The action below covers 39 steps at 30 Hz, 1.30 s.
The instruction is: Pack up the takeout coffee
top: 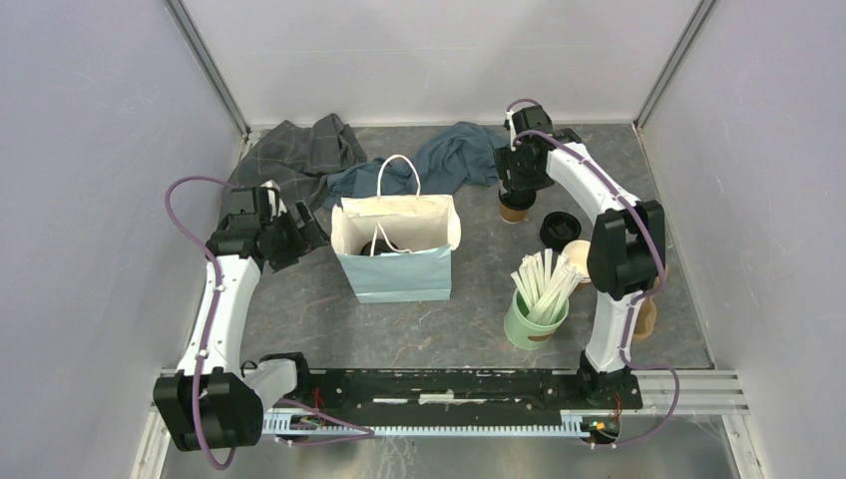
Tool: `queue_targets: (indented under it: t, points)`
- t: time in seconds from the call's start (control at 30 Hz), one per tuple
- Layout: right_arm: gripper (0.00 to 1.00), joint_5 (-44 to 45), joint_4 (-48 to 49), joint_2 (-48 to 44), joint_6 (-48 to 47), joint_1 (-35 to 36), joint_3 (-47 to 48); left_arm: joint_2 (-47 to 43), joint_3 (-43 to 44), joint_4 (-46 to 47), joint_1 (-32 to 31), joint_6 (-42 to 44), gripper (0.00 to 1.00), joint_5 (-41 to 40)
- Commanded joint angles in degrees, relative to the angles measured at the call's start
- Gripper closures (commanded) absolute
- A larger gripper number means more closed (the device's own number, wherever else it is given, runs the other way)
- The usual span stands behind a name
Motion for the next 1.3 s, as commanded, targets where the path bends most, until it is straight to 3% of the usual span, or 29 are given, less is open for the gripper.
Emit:
queue_targets:
  t: [0.0,0.17,0.33,0.43,0.47,0.6,0.67,0.77,0.87,1.03,1.17,1.27]
  points:
    - [0.52,0.14,0.52,-5.65,-1.70,-0.15,0.65,-1.68,0.81,-1.76,-0.23,-10.54,0.02,-3.16]
    - [0.76,-0.04,1.73,-14.75,-3.40,-0.21,-3.21,-1.83,10.71,-7.92,-0.23,-18.25,0.00,-6.93]
    - [1.00,-2.66,10.55,-30.27,-1.84,-0.17,-16.53,-0.32,25.63,-15.63,-0.06,-17.77,0.00,-6.98]
    - [1.00,-6.08,17.22,-40.11,-0.64,-0.29,-24.36,0.62,33.81,-20.48,-0.05,-13.58,0.00,-5.39]
    - [1.00,-7.92,18.94,-43.07,-0.29,-0.25,-26.24,0.66,35.12,-20.73,-0.03,-11.86,0.01,-1.04]
    - [1.00,-17.73,24.00,-50.49,-1.18,-0.34,-29.91,0.50,31.54,-17.19,0.01,-10.65,0.17,20.29]
    - [1.00,-21.14,23.92,-52.53,-2.37,-0.37,-28.74,0.91,29.31,-18.01,-0.33,-9.92,0.19,23.09]
    - [1.00,-28.79,23.83,-53.79,-3.91,-0.29,-26.19,1.33,30.08,-20.04,-1.09,-5.77,0.19,18.05]
    - [1.00,-36.05,23.18,-53.59,-4.51,0.05,-22.88,3.33,31.32,-21.24,-4.69,-4.70,0.26,14.15]
    - [1.00,-40.10,22.98,-52.92,-2.74,0.47,-17.86,6.32,30.80,-18.53,-17.13,-8.64,0.38,1.88]
    - [1.00,-42.92,20.44,-51.34,-2.58,0.93,-13.77,8.04,34.13,-20.42,-19.04,-7.75,0.45,-7.62]
    - [1.00,-42.88,20.35,-51.80,-2.89,1.32,-14.34,8.74,35.84,-21.78,-20.04,-6.68,0.45,-11.43]
